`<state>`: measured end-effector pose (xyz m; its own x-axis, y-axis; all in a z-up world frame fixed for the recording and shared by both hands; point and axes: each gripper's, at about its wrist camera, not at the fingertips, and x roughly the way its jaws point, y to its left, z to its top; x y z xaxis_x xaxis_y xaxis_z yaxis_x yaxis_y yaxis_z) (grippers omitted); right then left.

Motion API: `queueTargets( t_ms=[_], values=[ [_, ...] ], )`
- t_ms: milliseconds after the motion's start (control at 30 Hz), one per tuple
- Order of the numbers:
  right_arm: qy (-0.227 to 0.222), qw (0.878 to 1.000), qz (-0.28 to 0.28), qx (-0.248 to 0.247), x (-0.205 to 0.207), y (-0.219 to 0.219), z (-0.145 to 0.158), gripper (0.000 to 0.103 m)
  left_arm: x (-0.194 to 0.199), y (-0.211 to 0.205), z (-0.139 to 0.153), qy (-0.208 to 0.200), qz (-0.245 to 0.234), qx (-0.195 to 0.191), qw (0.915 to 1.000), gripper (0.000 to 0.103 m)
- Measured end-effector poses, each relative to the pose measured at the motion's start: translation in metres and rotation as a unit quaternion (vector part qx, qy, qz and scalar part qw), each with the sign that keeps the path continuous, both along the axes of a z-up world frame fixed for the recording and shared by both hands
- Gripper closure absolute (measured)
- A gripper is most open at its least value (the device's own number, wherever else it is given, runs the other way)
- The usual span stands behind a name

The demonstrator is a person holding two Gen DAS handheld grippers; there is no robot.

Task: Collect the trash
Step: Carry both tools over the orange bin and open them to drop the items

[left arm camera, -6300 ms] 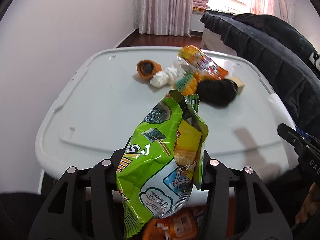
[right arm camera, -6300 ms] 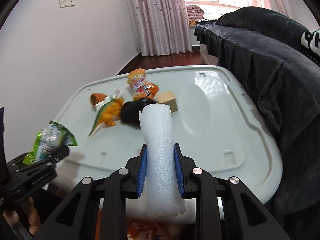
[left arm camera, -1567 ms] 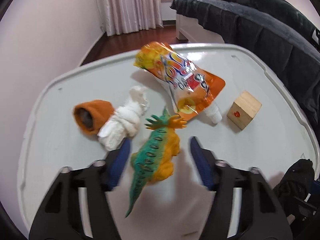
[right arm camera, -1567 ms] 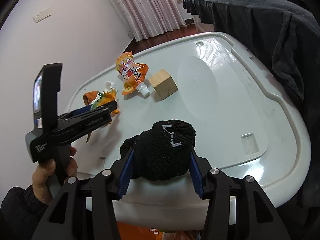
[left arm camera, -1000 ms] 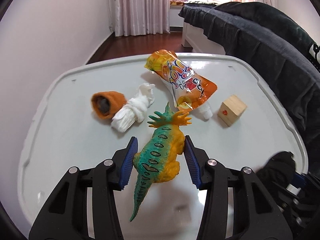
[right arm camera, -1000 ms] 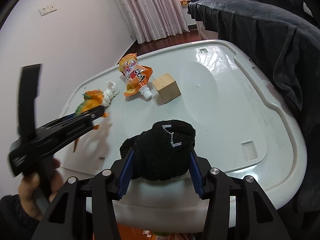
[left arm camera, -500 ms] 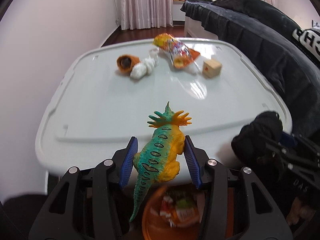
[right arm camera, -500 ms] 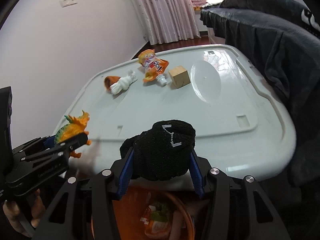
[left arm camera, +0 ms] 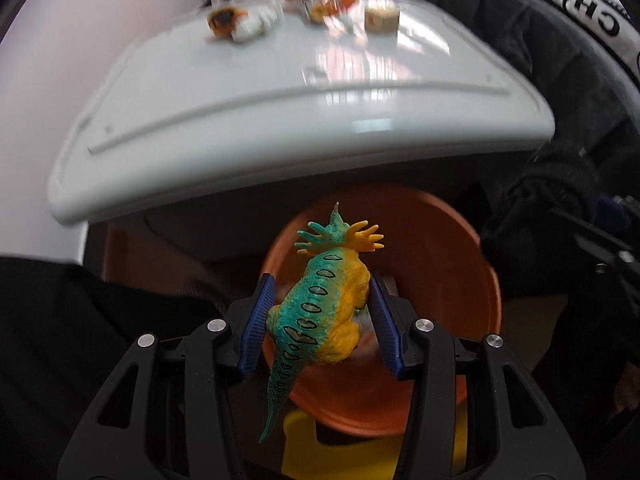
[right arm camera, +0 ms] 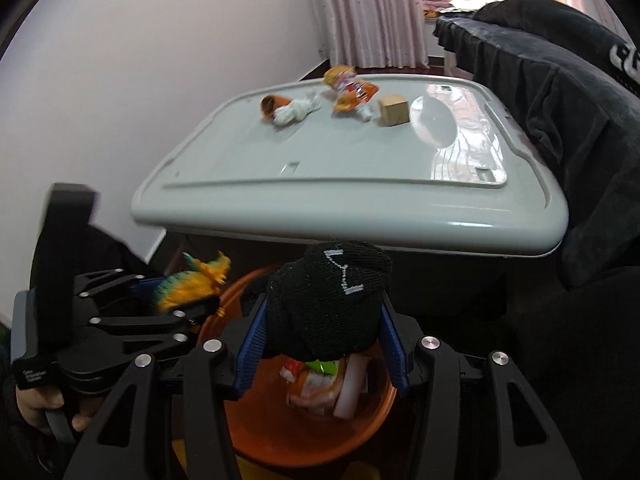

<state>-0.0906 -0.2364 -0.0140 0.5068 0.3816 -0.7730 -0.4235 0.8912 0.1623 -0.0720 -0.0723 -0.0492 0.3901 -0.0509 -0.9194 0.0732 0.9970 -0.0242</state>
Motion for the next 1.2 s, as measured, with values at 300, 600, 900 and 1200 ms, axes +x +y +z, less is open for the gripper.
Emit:
queueTargets(
  t_ms=[300, 600, 900, 1200],
  values=[
    [0.048, 0.999, 0.001, -0.022, 0.006, 0.005, -0.024, 0.052, 0.006, 0.008, -0.02, 0.042, 0.015, -0.016, 0.9989, 0.057],
    [0.067, 0.997, 0.013, -0.03, 0.006, 0.011, -0.033, 0.051, 0.013, 0.011, -0.023, 0.054, 0.021, -0.019, 0.9982, 0.057],
    [0.072, 0.997, 0.012, -0.028, 0.008, 0.01, -0.035, 0.05, 0.016, 0.01, -0.024, 0.057, 0.025, -0.018, 0.9979, 0.057],
    [0.064, 0.998, -0.004, -0.021, 0.009, 0.006, -0.031, 0.037, 0.016, 0.013, -0.024, 0.058, 0.034, -0.011, 0.9977, 0.036]
  ],
)
